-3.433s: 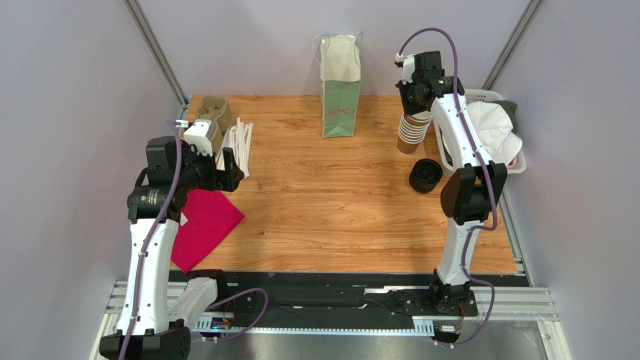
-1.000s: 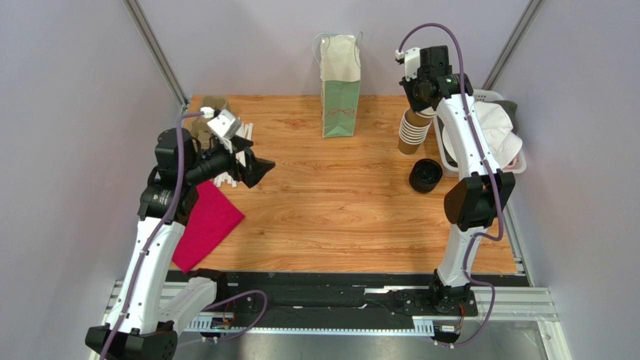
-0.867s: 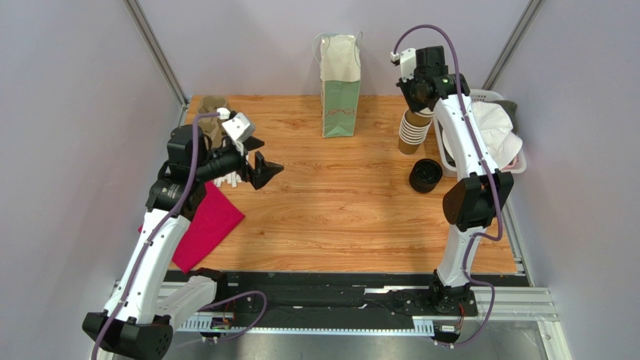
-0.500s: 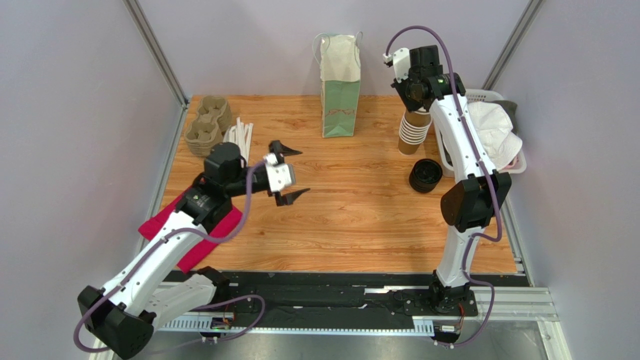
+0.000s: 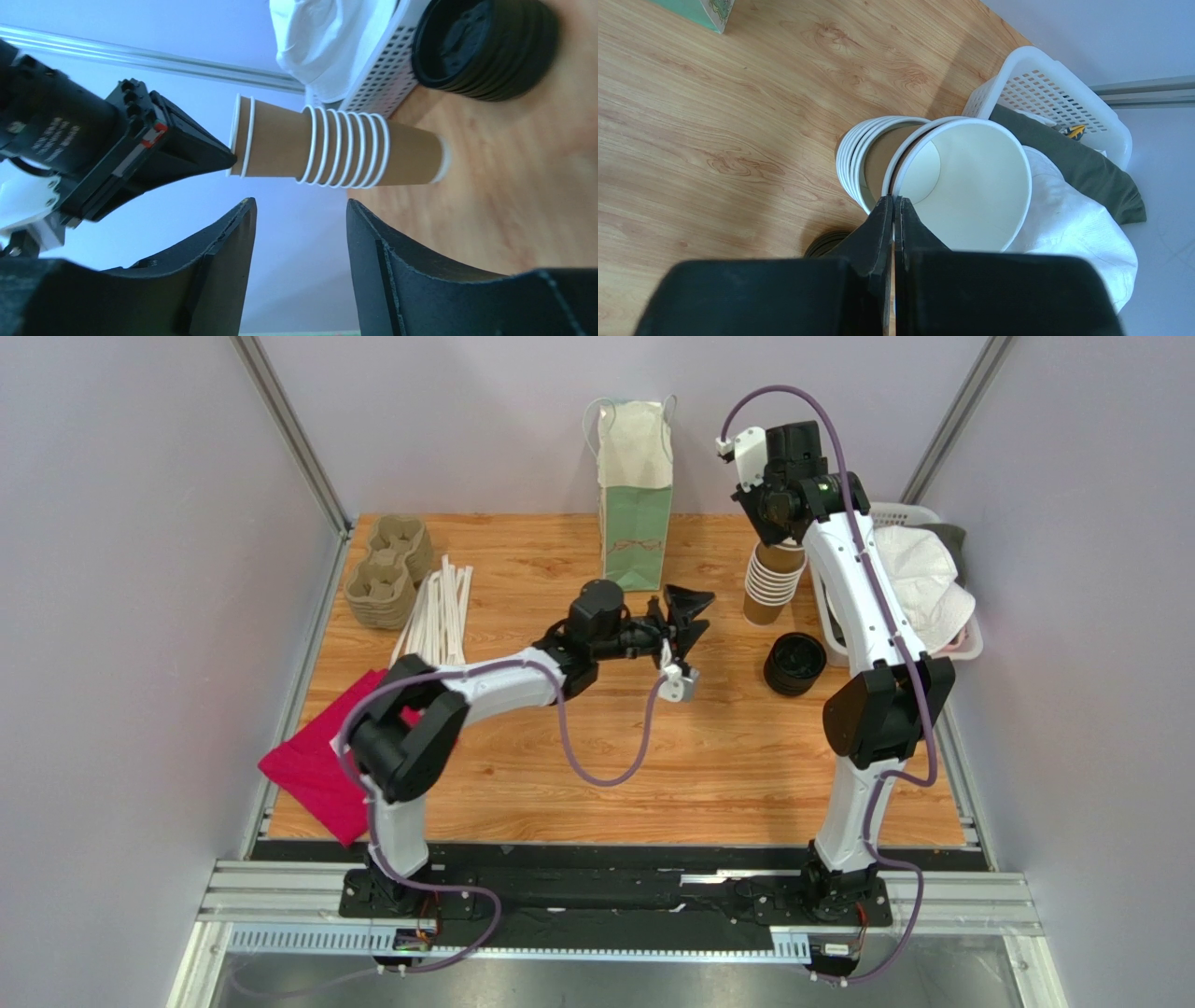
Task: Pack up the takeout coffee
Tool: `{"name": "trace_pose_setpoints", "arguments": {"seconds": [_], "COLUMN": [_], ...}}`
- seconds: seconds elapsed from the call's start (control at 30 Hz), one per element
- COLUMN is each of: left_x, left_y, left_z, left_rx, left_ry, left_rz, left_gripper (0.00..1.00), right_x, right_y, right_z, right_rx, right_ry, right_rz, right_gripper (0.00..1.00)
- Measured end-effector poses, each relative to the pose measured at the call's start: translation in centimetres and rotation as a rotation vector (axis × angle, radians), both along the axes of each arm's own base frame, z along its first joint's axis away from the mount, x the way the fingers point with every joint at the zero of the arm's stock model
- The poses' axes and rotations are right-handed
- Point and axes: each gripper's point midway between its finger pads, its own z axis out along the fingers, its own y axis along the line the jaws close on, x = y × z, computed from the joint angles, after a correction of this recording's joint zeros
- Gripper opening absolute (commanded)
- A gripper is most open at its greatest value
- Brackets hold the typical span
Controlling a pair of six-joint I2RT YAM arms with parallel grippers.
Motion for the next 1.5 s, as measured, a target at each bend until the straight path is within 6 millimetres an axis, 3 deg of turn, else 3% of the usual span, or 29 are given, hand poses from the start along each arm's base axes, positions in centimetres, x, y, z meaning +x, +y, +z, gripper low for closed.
{"name": "trace_pose_setpoints", "arguments": {"seconds": [0.07,0.2,0.37,0.53,0.7,1.23,1.5], "left_x": [1.9,5.3,7.3,7.9,8.4,10.6,11.0], "left_y": [-1.9,-5.3,-7.1,-7.6,-8.4,-10.7,-11.0], "left_z": [-0.8,-0.5,1.2,2.0,2.2,1.7,0.4], "left_rx": [-0.015,-0.072,-0.134,-0.142,-0.143,-0.124,-0.091], "left_ry": [-0.059,-0.173,-0.273,-0.328,-0.356,-0.388,-0.38], "left_rz": [0.011,0.045,0.074,0.079,0.087,0.116,0.119], "left_gripper": [0.58,0.63,0.59,0.51,0.32,0.28,0.27], "right_x": [-0.1,-0.1,-0.1,-0.2,-0.3,-0.2,-0.2], "right_y": [0.0,0.0,0.1,0.2,0.3,0.4,0.5], "right_z": [-0.1,-0.1,0.2,0.2,0.2,-0.2,-0.3], "right_rx": [-0.001,0.0,0.006,0.008,0.011,0.016,0.016], "right_ry": [0.004,0.008,0.004,0.008,0.013,0.021,0.024], "right_rz": [0.0,0.001,0.006,0.009,0.012,0.018,0.019], "right_gripper": [0.0,0.0,0.0,0.0,0.0,0.0,0.0]}}
